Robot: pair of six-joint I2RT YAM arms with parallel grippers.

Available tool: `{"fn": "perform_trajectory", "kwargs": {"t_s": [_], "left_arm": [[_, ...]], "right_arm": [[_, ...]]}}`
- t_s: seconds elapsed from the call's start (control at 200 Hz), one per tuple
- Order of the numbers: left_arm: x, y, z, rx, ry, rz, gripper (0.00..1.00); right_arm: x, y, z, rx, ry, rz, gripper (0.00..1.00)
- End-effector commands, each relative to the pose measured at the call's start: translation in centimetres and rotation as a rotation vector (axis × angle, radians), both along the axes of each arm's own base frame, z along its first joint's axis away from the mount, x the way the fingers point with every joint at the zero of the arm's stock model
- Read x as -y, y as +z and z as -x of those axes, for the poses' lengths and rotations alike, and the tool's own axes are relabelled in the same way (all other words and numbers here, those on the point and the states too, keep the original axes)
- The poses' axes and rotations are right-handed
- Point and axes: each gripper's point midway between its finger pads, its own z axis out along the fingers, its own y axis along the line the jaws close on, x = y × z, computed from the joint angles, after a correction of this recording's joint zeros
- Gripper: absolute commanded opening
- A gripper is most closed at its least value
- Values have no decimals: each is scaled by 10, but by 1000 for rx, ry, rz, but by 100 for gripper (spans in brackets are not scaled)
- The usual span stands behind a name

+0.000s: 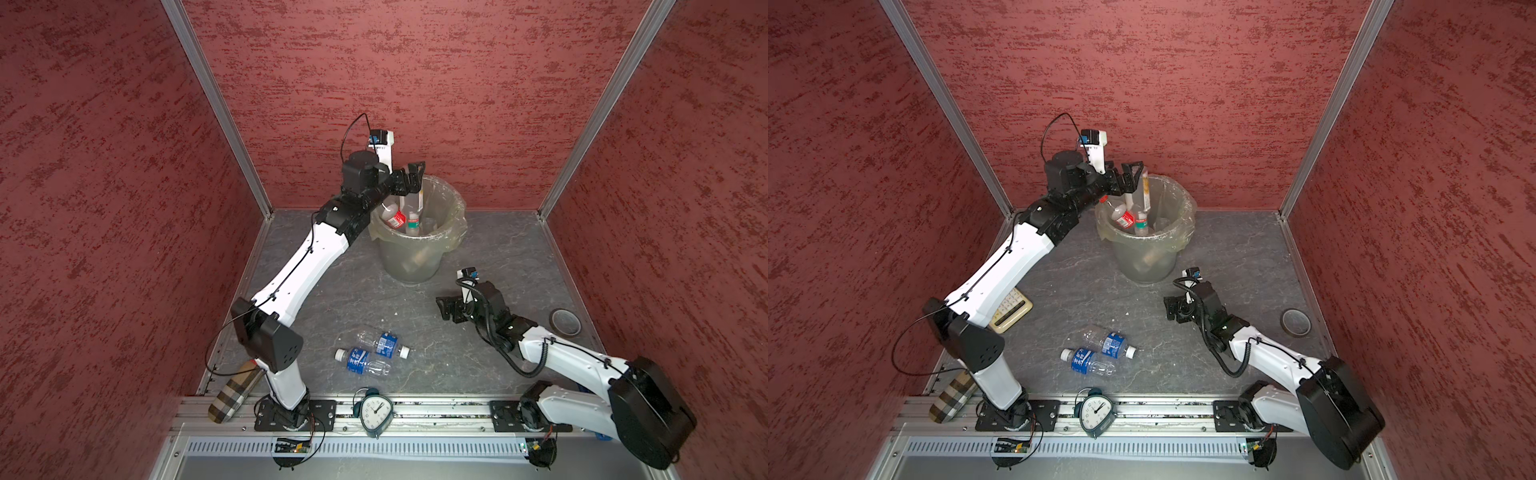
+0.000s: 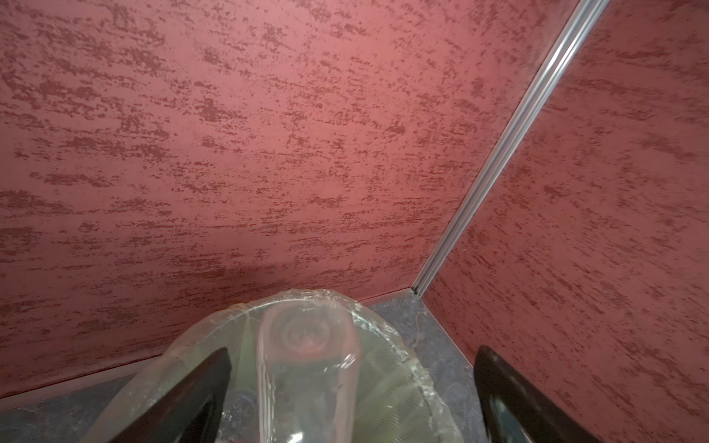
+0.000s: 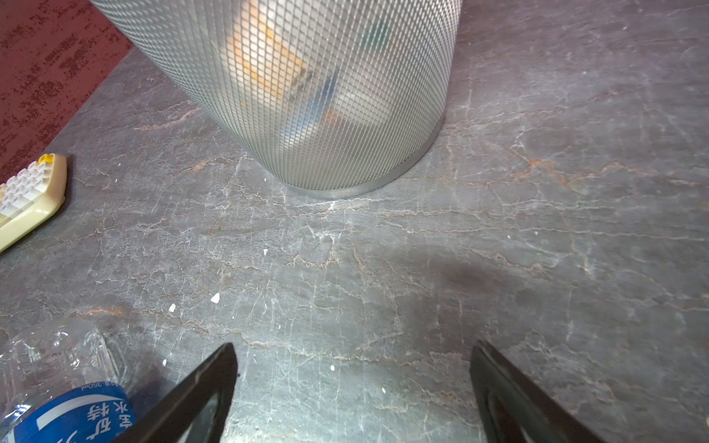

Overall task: Throw the plastic bottles in the bin
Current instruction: 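Swing the left gripper over the bin and open it to drop the bottle, then withdraw the left gripper from the bin while the right gripper reaches to the blue-label bottles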

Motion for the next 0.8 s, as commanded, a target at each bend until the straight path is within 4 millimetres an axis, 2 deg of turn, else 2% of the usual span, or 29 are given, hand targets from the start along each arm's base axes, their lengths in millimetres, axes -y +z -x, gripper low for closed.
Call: {"fn": "perform_trajectory", "kwargs": {"t_s": [0.0, 0.175, 0.266, 0.396, 0.561, 0.792], "left_arm": [[-3, 17, 15, 12, -36, -1, 100], [-18, 30, 41, 47, -40, 22, 99], [-25, 28, 54, 50, -40, 21, 100], [-40, 13, 68, 35, -26, 14, 99], [-64, -26, 84, -40, -2, 26, 99], [-93, -106, 119, -151, 50, 34, 99]], "right_arm": [[5, 6, -3, 24, -30, -15, 96], [2, 11, -2, 43, -14, -30, 97], [0, 12, -2, 49, -1, -29, 97], [-12, 19, 3, 67, 62, -53, 97], [-38, 37, 17, 130, 161, -21, 96], [-80, 48, 43, 162, 302, 32, 96]]}}
